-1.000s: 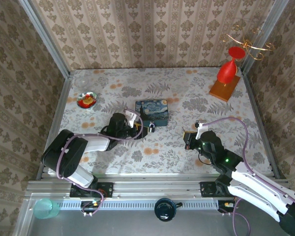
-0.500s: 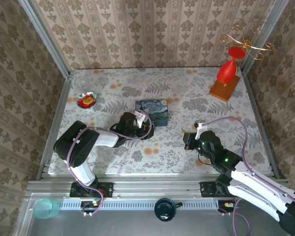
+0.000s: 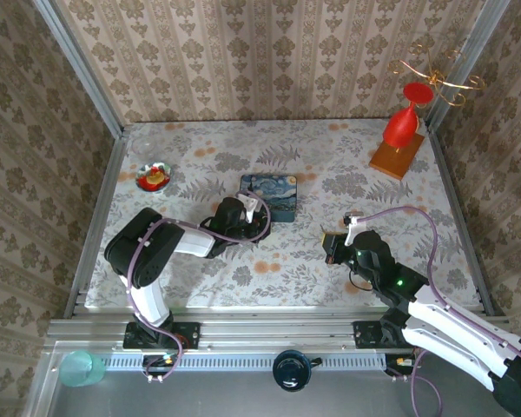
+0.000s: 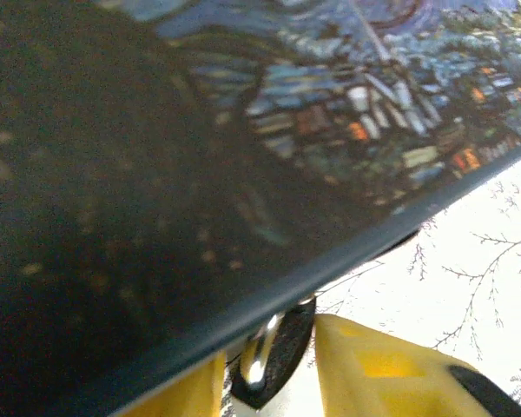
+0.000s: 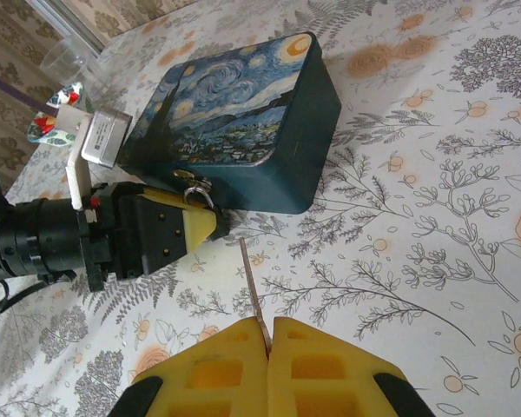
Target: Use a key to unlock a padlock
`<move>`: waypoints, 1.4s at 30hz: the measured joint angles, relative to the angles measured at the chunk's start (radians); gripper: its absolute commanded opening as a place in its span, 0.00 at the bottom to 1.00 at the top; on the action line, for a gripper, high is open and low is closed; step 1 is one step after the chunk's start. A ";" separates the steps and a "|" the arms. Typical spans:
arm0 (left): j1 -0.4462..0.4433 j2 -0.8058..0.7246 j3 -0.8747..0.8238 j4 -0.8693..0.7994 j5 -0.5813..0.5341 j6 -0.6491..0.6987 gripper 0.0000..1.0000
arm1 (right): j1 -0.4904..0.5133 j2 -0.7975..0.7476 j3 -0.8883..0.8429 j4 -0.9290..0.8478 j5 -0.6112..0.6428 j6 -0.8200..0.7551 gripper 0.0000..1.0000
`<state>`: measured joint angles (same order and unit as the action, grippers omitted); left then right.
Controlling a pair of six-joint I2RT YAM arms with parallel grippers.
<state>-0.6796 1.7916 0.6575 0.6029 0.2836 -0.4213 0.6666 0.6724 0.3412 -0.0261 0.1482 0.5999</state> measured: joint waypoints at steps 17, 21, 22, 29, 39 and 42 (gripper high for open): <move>-0.027 -0.033 -0.084 0.127 -0.011 -0.329 0.04 | 0.000 0.175 -0.002 0.123 -0.084 0.113 0.00; -0.030 -0.048 -0.101 0.141 -0.012 -0.412 0.03 | 0.000 0.224 -0.008 0.174 -0.120 0.145 0.00; -0.030 -0.060 -0.106 0.135 -0.013 -0.427 0.03 | 0.000 0.234 -0.010 0.185 -0.129 0.154 0.00; -0.032 -0.162 -0.110 0.067 -0.031 -0.489 0.03 | 0.002 0.301 -0.019 0.256 -0.176 0.212 0.00; -0.019 -0.200 -0.122 0.056 -0.035 -0.567 0.02 | 0.002 0.436 -0.019 0.332 -0.262 0.349 0.00; -0.019 -0.204 -0.126 0.054 -0.039 -0.579 0.02 | 0.002 0.453 -0.021 0.367 -0.271 0.388 0.00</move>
<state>-0.6987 1.5879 0.5320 0.6571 0.2447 -1.0008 0.6685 1.1255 0.3199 0.3412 -0.1226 0.9882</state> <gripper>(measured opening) 0.116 0.067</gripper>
